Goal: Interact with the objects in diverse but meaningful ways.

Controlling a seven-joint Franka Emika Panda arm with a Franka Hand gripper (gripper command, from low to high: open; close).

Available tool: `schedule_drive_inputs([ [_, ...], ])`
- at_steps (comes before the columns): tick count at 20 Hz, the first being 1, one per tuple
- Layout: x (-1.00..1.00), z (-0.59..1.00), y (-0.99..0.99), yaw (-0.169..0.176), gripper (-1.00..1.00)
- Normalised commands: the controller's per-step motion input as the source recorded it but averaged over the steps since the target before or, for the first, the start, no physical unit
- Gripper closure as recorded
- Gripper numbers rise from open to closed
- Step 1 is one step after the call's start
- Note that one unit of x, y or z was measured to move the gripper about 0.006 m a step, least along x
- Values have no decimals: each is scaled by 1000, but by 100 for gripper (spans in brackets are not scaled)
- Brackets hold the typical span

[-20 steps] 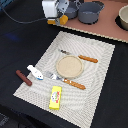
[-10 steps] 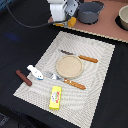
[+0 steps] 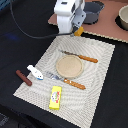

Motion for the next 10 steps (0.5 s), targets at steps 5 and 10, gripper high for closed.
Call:
schedule_drive_inputs([
  [5,791,155,-569,-16,100],
  [10,497,96,-596,-3,100],
])
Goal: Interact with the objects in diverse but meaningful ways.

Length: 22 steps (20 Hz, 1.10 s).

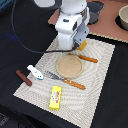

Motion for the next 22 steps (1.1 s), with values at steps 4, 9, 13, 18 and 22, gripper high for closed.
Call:
schedule_drive_inputs([
  [4,302,217,-576,0,100],
  [9,375,333,-507,0,100],
  [13,686,493,-333,-23,100],
  [18,826,536,-231,-61,100],
  [22,684,299,-217,-51,100],
])
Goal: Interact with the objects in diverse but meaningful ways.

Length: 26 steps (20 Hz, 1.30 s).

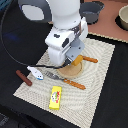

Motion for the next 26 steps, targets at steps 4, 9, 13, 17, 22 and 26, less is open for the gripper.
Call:
schedule_drive_inputs([
  [4,549,41,-238,-30,100],
  [9,358,-25,-215,-9,100],
  [13,174,16,-62,0,-100],
  [17,116,662,122,0,-100],
  [22,4,990,206,0,-100],
  [26,-95,931,58,12,-100],
])
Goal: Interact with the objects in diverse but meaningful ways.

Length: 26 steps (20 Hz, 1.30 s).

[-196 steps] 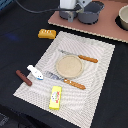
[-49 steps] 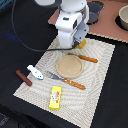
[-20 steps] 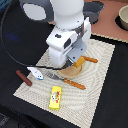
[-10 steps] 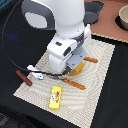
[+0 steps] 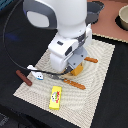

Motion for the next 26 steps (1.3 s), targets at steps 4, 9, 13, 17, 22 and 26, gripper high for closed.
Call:
schedule_drive_inputs([
  [4,-642,643,-241,13,-100],
  [9,-785,282,-433,0,-100],
  [13,-787,0,-507,0,-100],
  [17,-804,-72,-531,0,-100],
  [22,-839,-162,-523,0,-100],
  [26,-881,-289,-430,0,-100],
])
